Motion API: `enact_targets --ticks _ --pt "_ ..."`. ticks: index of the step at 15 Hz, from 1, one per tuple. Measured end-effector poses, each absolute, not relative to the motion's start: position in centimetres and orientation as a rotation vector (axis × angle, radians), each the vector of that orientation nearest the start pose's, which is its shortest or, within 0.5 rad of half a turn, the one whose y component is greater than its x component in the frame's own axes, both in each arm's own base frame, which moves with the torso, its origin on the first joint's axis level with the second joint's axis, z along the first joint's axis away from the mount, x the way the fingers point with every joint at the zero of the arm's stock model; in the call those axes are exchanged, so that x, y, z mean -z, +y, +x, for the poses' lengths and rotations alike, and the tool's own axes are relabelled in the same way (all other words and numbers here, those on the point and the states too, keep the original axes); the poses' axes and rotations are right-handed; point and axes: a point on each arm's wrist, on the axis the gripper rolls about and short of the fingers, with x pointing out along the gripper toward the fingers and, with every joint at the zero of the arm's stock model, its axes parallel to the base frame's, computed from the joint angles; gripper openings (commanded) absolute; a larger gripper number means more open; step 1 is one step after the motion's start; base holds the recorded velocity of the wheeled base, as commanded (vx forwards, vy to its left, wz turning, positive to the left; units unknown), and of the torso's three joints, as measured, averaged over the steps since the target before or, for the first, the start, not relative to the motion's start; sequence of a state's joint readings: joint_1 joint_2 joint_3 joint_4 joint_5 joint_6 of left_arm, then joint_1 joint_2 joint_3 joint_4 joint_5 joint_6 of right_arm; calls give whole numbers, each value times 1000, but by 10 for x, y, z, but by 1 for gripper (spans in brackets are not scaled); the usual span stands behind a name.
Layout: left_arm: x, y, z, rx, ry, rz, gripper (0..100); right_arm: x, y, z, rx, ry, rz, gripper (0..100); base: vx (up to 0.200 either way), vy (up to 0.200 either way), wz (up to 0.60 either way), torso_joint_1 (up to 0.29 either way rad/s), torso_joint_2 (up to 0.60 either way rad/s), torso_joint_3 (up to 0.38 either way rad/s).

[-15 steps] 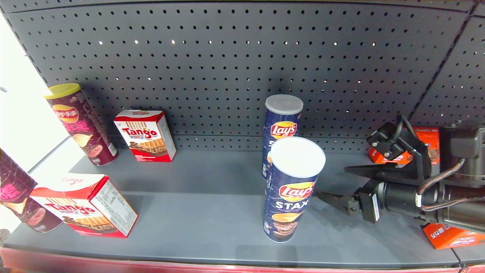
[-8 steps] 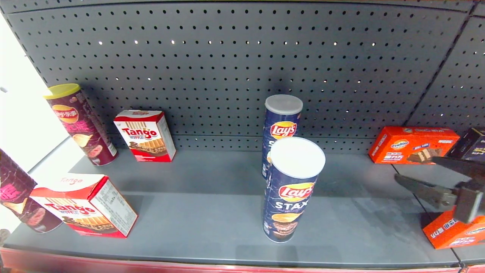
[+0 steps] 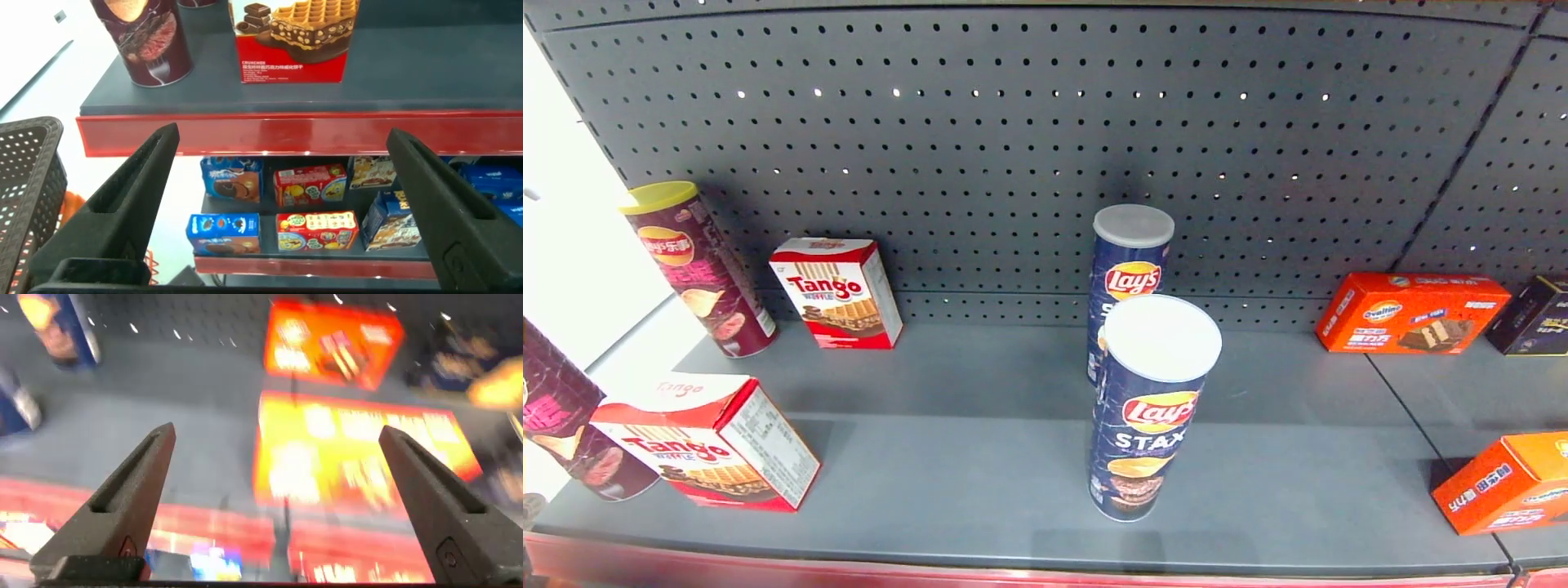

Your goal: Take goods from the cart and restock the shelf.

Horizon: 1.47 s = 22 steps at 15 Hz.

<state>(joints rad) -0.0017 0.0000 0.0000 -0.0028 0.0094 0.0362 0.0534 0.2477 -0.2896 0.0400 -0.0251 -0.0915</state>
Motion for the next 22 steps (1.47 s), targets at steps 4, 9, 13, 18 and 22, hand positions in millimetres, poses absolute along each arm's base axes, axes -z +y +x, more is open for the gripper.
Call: enact_targets --ticks 4,9,13,18,22 --pt "-76 0 -23 -7 -3 37 100 -106 -1 -28 37 -41 -24 100 0 0 0 0 0 0" --pt "-76 0 -23 -7 -3 37 100 -77 1 -23 -46 4 -29 100 0 0 0 0 0 0" --pt "-76 0 -23 -10 -3 39 100 -76 1 -23 -22 2 -3 100 0 0 0 0 0 0" --pt "-76 0 -23 12 -3 39 100 -75 1 -23 -24 4 -4 100 0 0 0 0 0 0" --pt "-76 0 -23 22 -3 35 100 -75 1 -23 -24 4 -2 100 0 0 0 0 0 0"
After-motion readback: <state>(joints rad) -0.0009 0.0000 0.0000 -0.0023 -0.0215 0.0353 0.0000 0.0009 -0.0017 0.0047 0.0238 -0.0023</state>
